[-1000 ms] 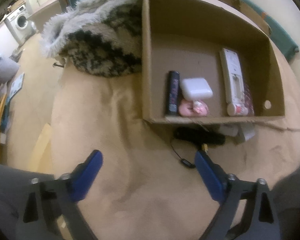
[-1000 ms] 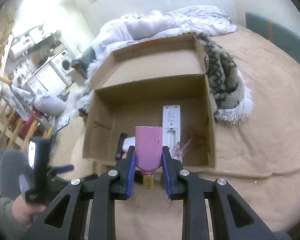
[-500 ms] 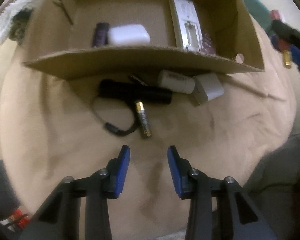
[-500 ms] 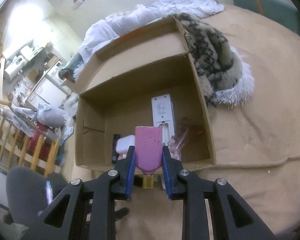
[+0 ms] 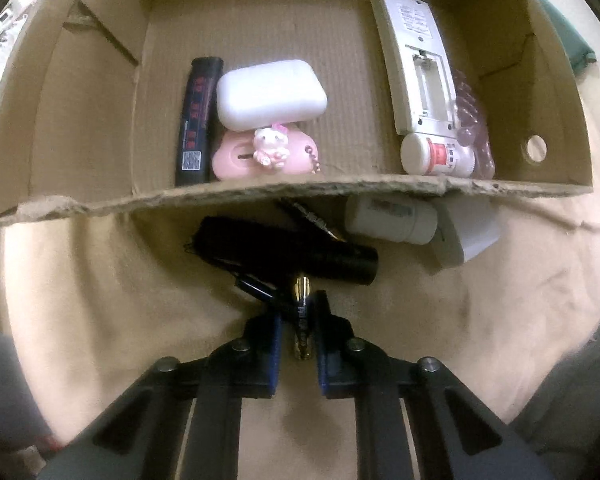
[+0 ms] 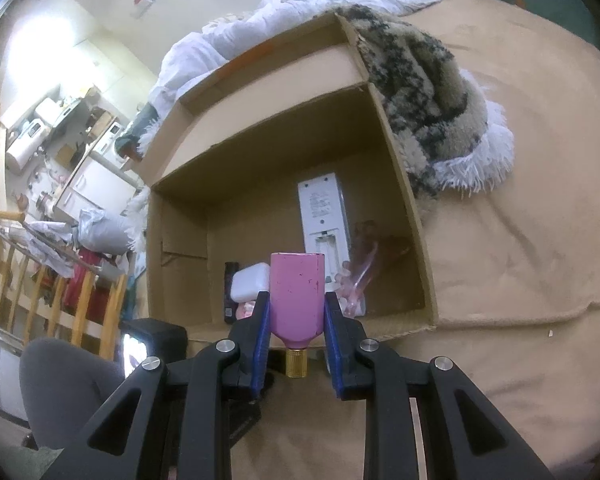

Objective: Organize rigid objects
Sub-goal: 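Carry lip-gloss tube and battery into the box and open both tools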

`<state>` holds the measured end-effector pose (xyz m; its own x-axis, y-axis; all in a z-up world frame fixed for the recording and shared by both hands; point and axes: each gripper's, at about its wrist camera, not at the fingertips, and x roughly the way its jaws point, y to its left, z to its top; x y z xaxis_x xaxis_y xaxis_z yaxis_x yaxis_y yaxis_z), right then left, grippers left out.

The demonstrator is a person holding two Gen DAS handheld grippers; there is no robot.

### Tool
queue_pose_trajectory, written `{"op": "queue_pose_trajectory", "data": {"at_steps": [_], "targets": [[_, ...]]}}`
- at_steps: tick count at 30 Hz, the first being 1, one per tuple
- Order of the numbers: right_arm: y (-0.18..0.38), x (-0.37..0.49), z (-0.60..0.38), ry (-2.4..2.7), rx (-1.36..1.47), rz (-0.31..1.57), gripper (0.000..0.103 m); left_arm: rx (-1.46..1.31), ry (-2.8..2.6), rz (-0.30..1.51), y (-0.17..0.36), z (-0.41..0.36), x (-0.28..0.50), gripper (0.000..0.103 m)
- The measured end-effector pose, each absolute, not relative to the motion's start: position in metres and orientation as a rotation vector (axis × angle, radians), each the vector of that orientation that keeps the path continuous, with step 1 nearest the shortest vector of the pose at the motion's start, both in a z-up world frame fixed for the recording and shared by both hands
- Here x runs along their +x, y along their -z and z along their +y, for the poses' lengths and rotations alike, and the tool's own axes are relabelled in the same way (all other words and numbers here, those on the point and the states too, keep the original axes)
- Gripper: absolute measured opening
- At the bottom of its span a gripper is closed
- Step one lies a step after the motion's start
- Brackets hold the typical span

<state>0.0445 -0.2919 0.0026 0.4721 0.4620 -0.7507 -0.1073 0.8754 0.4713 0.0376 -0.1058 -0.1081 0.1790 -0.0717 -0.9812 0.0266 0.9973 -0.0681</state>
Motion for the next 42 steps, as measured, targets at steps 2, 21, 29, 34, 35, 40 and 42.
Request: {"op": "queue_pose_trajectory", "data": {"at_steps": [2,21,29,34,35,40,42], "targets": [[-0.002,0.045,-0.293,-0.358,0.391,1.029,0.026,-0.016,0.073,1.389,0.106,-0.105,0.037,0.012],[-0.005,0.043,-0.286,-0.325,0.331,1.027,0.026,-0.100,-0.020,1.329,0.054,-0.021,0.001,0.012],[-0.011,0.036,-0.279,-0.320,0.283,0.996,0.026,-0.155,-0.043,1.226,0.022,-0.010,-0.008,0.012],[-0.019,0.031,-0.277,-0.320,0.265,0.954,0.026,-0.119,-0.002,1.115,-0.019,-0.013,-0.004,0.012],[-0.021,0.030,-0.277,-0.311,0.259,0.939,0.026,-0.112,0.003,1.094,-0.025,-0.015,-0.002,0.012],[-0.035,0.026,-0.279,-0.314,0.248,0.852,0.026,-0.081,0.020,1.025,-0.049,-0.026,0.018,0.012],[-0.039,0.028,-0.279,-0.318,0.240,0.830,0.026,-0.074,0.036,1.000,-0.058,-0.027,0.028,0.012]]}}
